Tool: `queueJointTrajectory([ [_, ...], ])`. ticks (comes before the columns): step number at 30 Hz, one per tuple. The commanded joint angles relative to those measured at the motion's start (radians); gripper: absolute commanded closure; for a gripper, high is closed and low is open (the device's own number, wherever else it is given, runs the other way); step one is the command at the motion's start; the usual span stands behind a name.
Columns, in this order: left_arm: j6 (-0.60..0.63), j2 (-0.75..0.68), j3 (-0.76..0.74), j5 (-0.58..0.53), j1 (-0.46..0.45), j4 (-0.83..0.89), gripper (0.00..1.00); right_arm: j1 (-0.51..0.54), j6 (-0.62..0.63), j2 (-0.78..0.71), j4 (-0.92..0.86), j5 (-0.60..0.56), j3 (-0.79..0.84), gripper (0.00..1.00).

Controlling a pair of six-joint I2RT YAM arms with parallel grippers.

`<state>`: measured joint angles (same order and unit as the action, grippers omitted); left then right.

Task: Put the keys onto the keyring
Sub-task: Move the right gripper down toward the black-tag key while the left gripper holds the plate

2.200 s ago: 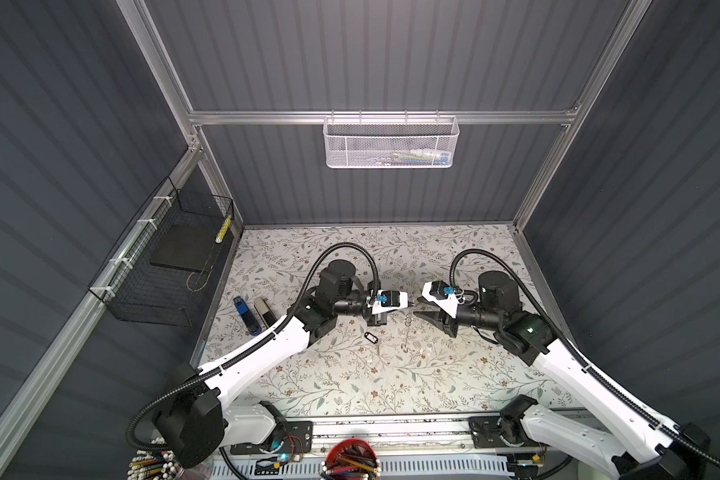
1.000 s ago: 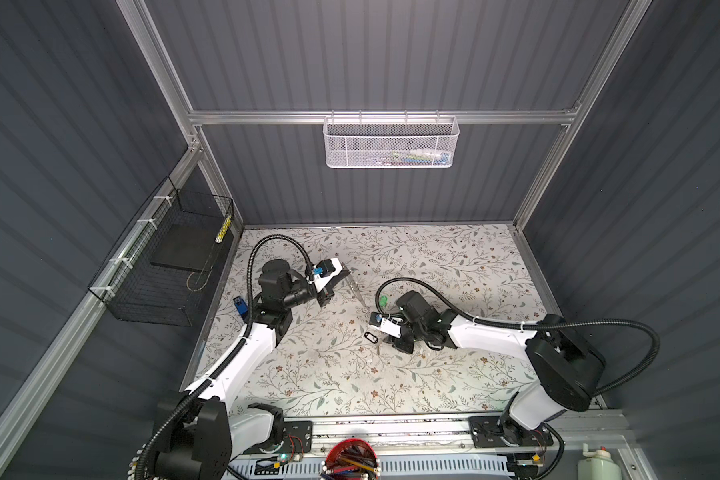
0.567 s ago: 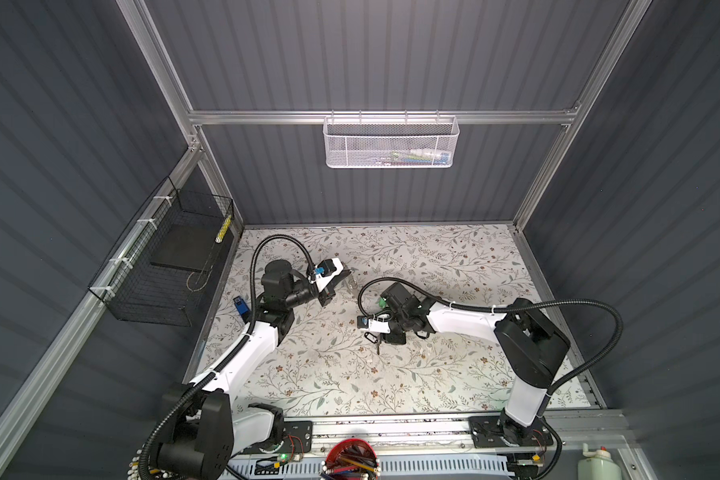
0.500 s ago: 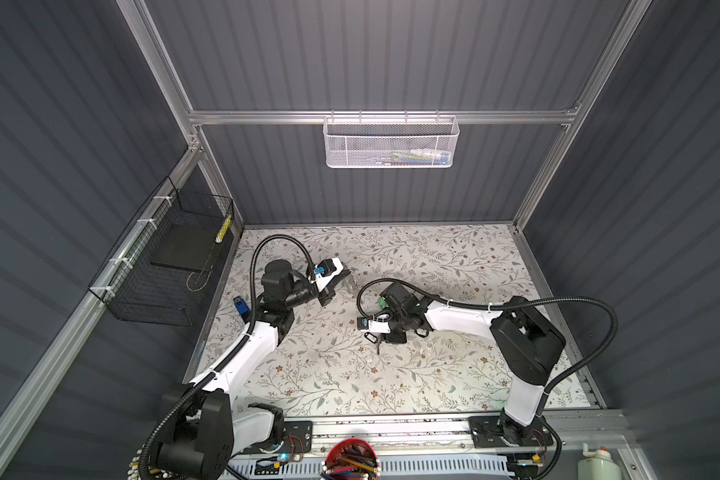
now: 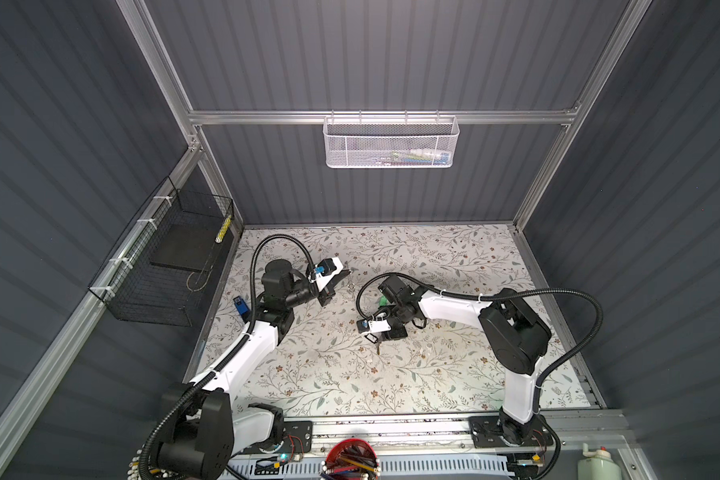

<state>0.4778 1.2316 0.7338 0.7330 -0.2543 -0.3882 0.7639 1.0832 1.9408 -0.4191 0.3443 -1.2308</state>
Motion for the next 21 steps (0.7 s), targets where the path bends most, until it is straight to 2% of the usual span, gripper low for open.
queueJointTrajectory([
  [1, 0.002, 0.010, 0.028, 0.017, 0.003, 0.001, 1.00, -0.001, 0.031, 0.019, -0.040, 0.050, -0.004, 0.51],
  [12, -0.025, 0.008, 0.001, 0.029, 0.003, -0.041, 1.00, 0.022, -0.066, 0.076, -0.010, -0.079, -0.040, 0.50],
  [17, -0.025, -0.004, -0.007, 0.023, 0.002, -0.041, 1.00, 0.024, -0.073, 0.061, -0.020, -0.057, -0.036, 0.50],
  [21, -0.028, -0.017, -0.014, 0.018, 0.002, -0.039, 1.00, 0.023, -0.133, 0.013, -0.017, -0.054, -0.011, 0.51],
])
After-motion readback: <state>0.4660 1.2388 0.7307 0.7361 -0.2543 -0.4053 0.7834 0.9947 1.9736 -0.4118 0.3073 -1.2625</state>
